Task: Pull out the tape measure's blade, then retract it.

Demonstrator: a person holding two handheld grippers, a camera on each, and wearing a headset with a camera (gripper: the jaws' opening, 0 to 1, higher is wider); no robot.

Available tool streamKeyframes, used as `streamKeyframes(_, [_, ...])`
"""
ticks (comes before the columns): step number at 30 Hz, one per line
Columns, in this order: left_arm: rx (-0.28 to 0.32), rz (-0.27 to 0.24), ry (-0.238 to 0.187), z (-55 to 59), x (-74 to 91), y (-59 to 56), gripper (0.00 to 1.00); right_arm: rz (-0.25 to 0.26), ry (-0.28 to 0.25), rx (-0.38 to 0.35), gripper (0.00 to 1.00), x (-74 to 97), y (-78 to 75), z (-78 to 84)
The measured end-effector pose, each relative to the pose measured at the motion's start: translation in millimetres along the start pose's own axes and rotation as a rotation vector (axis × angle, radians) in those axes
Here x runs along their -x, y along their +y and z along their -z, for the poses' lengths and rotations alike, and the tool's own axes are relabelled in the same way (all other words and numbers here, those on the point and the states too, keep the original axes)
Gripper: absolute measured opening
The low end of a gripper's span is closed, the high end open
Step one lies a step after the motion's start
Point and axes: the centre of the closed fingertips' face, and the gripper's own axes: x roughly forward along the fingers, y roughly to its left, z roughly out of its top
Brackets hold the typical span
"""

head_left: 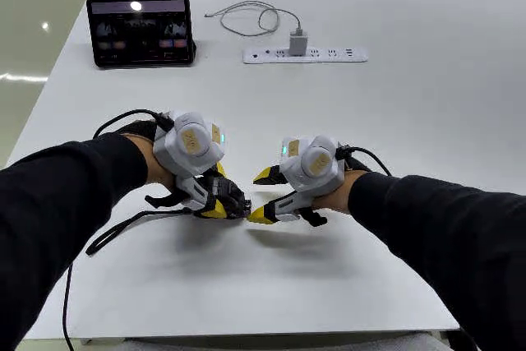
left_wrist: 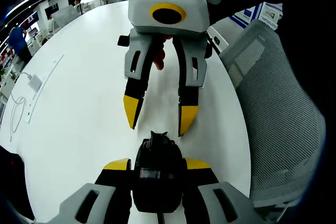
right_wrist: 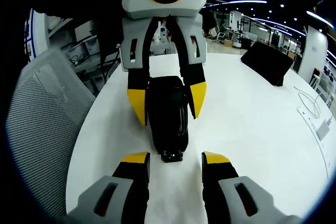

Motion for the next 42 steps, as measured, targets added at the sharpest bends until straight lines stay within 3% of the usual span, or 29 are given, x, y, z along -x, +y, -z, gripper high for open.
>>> streamKeyframes(3, [-0.007,0.002,0.014,0.6,-0.5,-0.7,0.33,-0.023,0.023,0.012,0.29,-5.1,5.1,3.4])
streamKeyframes(9, [-0.003,0.0,0.012,1.0,-1.2,0.2,0.33,-0.022,0.038,0.015,0.2,-8.4,3.8,6.3])
streamKeyframes(11, [-0.001,-0.001,0.011,0.7,-1.1,-0.2,0.33,-0.006,0.039,0.02,0.12,-9.2,1.3,5.9])
streamKeyframes(18, [0.003,0.002,0.012,0.9,-0.7,-0.6,0.33,-0.025,0.038,0.053,0.09,-6.9,2.6,4.4])
streamKeyframes(42, [0.017,-0.006,0.008,0.2,-0.5,-1.7,0.33,-0.027,0.052,0.021,0.09,1.5,3.1,16.4])
